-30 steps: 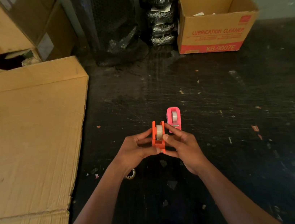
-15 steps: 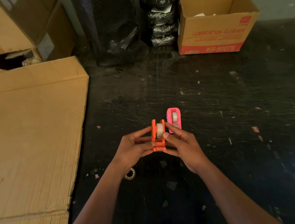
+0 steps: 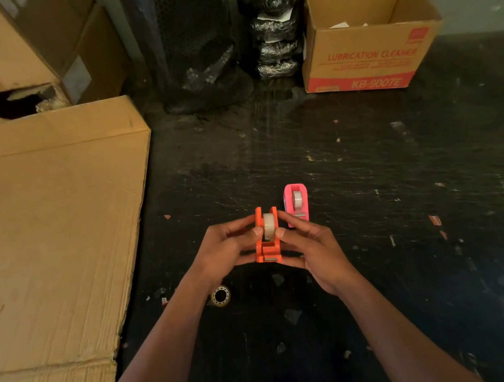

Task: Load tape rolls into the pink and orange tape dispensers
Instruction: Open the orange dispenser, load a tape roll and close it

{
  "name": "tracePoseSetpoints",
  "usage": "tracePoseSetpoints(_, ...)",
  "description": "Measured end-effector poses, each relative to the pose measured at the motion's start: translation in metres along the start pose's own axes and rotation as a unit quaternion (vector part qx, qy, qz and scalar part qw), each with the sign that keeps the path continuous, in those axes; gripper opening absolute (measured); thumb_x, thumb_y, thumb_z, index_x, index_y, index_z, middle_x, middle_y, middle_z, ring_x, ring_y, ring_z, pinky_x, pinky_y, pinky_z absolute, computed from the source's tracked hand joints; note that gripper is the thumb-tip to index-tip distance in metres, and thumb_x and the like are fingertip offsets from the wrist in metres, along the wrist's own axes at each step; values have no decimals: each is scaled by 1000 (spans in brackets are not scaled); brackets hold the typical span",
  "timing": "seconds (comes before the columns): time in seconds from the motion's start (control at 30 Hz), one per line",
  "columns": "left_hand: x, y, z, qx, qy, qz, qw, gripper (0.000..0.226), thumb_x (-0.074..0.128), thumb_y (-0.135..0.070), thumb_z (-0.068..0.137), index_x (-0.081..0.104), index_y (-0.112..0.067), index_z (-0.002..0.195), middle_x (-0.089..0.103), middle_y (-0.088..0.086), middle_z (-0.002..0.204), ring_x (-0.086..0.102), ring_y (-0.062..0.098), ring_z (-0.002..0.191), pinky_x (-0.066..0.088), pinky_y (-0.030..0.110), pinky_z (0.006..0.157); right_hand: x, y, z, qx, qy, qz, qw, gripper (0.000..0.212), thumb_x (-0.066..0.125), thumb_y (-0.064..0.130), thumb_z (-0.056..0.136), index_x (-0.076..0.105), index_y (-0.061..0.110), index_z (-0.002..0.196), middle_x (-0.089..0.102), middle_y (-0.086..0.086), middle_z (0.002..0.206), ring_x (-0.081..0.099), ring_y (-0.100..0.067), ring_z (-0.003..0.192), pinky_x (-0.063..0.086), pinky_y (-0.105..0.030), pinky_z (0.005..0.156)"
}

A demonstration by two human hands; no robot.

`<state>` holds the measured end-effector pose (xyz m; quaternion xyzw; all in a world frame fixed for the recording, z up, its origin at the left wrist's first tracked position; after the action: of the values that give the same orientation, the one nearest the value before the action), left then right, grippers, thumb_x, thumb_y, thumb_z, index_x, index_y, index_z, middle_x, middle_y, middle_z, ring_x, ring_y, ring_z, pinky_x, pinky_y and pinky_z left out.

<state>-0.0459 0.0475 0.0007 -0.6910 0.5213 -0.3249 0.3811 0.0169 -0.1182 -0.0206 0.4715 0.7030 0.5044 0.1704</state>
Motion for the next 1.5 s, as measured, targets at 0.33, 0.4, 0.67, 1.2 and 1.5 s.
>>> tracePoseSetpoints(0.33,4,-5,1,-25,-3,-28,999,35,65,-12,99,67,-17,133,81,6,113,79,20,104,63,40,90,0,1,-1,-12,-2,8,1000,42,63,12,102,64,38,135,81,3,118,77,-15,113,64,-38,90)
tracePoseSetpoints(0.4,5,-4,2,-22,-11,-41,999,35,67,-13,98,68,-19,132,81,5,113,79,19,104,64,38,87,0,2,-1,-17,-5,14,1000,42,62,11,103,65,39,133,80,1,120,76,-16,113,64,-39,91)
tracePoseSetpoints(0.67,5,9,3,-21,-19,-77,997,38,65,-7,98,66,-15,135,77,10,122,76,24,112,60,45,99,-4,0,0,-21,-16,14,1000,42,61,11,103,65,38,135,80,2,121,76,-17,115,62,-44,96)
tracePoseSetpoints(1.2,-3,16,-1,2,25,-34,999,55,59,14,94,60,-12,143,74,4,133,69,19,126,52,45,109,-2,0,4,-20,-30,8,999,43,61,11,103,63,37,138,81,1,119,77,-15,110,65,-38,88)
tracePoseSetpoints(1.5,-2,26,0,0,19,-43,999,54,60,9,96,60,-20,141,74,5,131,71,21,122,54,42,105,-2,-8,5,-18,-45,-36,998,43,63,13,103,63,40,136,80,-1,117,77,-14,109,65,-36,87)
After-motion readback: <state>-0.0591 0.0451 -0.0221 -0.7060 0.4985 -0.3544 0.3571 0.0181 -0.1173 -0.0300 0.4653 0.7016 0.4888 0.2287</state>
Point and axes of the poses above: each hand's wrist, its own z-axis towards the middle knuckle, its own x-axis out of the palm, y = z × x, the point moved 4 cm from there along z, towards the middle knuckle
